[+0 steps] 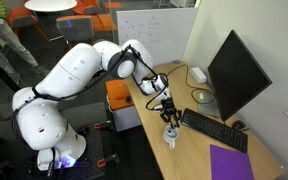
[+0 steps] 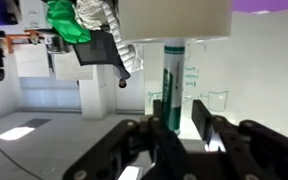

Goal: Put the marker in the cup

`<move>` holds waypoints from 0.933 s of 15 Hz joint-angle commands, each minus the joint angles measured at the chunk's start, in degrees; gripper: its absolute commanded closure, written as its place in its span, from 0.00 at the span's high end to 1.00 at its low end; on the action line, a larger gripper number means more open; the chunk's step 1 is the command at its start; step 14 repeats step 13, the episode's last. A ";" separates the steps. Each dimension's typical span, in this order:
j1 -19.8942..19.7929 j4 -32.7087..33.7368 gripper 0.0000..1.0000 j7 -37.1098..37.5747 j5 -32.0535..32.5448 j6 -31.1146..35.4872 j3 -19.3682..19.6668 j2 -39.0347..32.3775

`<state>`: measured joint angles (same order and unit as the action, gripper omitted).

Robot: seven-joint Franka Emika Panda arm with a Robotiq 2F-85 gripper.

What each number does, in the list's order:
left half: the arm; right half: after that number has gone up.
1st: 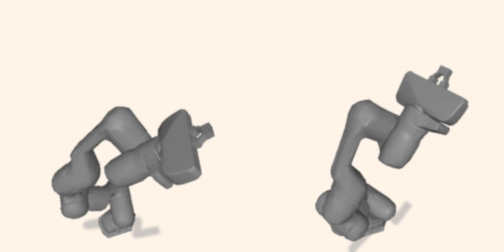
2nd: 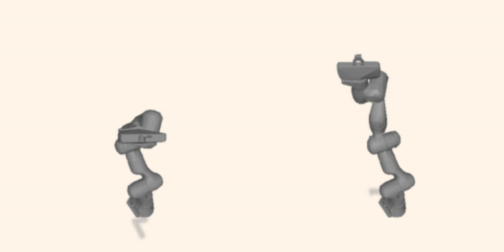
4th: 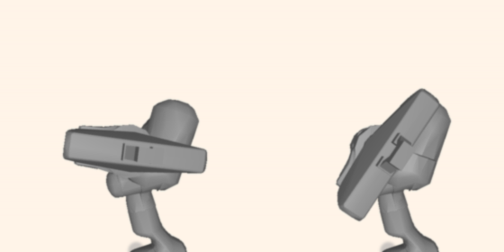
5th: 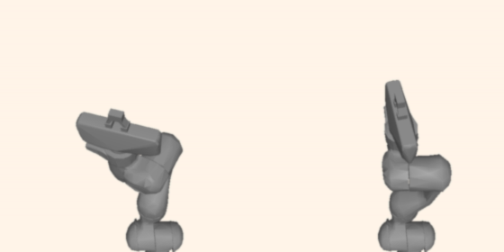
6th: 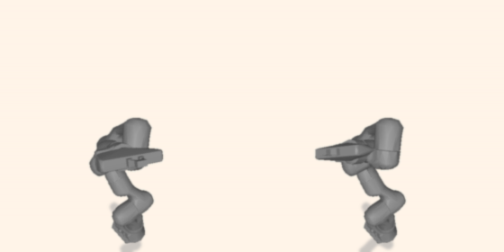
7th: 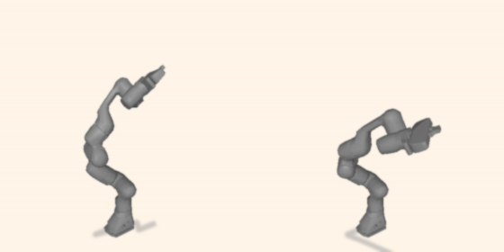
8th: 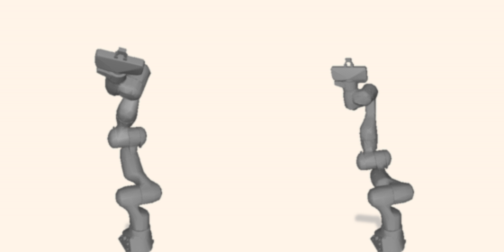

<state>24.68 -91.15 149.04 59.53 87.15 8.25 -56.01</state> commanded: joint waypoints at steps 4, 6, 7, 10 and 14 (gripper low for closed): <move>0.73 -3.86 0.92 -0.05 -2.82 4.74 0.58 5.93; -0.27 -6.53 1.00 -0.19 -2.80 6.04 -0.63 9.33; -3.71 -8.07 1.00 -0.50 -1.10 7.05 -4.72 11.57; -7.08 -12.23 1.00 -2.11 -2.05 12.55 -8.31 15.79; -10.23 -16.40 1.00 -4.35 -2.12 20.20 -10.81 18.88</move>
